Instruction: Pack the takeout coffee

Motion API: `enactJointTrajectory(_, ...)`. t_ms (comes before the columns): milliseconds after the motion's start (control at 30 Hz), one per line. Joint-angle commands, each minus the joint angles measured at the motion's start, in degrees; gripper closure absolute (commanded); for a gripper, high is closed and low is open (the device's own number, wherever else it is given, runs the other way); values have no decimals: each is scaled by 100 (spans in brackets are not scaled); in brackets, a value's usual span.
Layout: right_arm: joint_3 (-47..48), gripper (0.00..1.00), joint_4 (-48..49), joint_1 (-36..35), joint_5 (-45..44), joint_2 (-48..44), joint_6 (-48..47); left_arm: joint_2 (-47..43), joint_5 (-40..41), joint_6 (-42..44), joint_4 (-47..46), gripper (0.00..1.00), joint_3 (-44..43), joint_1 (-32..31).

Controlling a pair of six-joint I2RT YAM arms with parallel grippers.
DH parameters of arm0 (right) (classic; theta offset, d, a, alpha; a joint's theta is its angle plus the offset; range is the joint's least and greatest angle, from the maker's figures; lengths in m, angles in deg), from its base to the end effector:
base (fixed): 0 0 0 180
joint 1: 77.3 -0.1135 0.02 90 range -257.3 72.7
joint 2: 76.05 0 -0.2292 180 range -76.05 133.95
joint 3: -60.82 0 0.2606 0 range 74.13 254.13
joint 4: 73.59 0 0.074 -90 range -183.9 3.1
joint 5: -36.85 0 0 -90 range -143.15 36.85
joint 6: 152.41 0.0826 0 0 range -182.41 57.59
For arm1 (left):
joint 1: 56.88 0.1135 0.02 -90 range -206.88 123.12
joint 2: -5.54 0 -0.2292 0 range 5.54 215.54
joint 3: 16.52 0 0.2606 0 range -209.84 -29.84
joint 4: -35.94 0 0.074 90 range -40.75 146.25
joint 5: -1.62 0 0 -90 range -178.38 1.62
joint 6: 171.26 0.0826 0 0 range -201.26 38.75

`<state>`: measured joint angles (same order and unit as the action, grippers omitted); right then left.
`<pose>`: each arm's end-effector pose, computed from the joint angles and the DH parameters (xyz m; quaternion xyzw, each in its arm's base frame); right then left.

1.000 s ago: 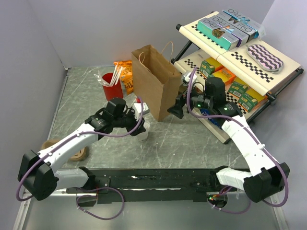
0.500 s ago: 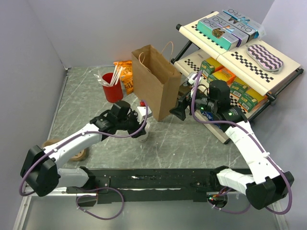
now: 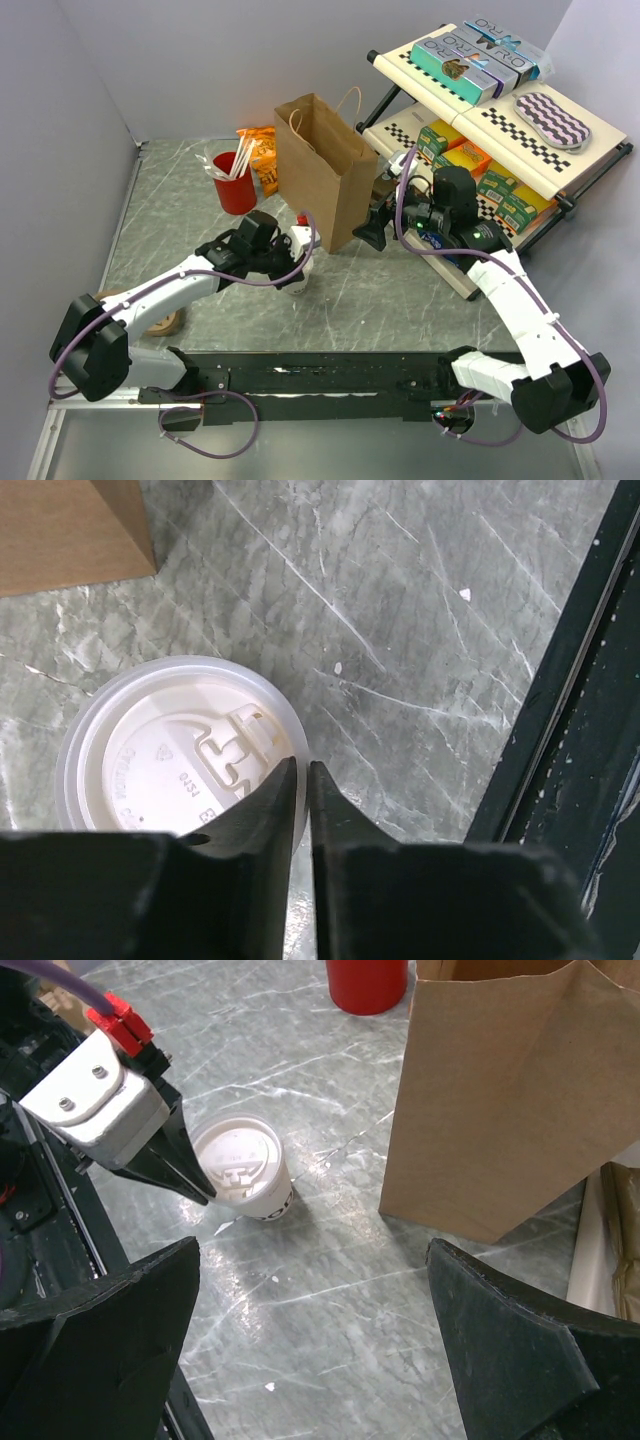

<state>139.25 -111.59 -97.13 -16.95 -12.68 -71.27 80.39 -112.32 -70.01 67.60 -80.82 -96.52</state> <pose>0.2642 0.1471 0.3313 -0.3626 0.7251 0.3080 0.4979 0.2304 -0.2344 0.1866 0.4601 0.7716 -0.2810 0.3377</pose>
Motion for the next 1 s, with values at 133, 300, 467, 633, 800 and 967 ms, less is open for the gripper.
enactJointTrajectory(133,150,0,43,6,18,140,-10,-172,-154,159,134,98,-298,-26)
enactJointTrajectory(300,281,0,-18,-12,53,263,25,-392,-242,159,169,99,-386,-18)
enactJointTrajectory(467,413,0,-115,-73,79,456,60,-647,-699,-25,-103,99,-220,237)
enactJointTrajectory(633,642,0,-273,-152,185,597,16,-858,-2339,-1008,-1092,99,35,1437)
enactJointTrajectory(800,677,0,-423,-257,877,825,-106,-367,-4643,-3581,-2701,99,281,2232)
enactJointTrajectory(967,484,0,-256,-442,1362,1132,-511,73,-5111,-7153,-6355,99,1246,2452)
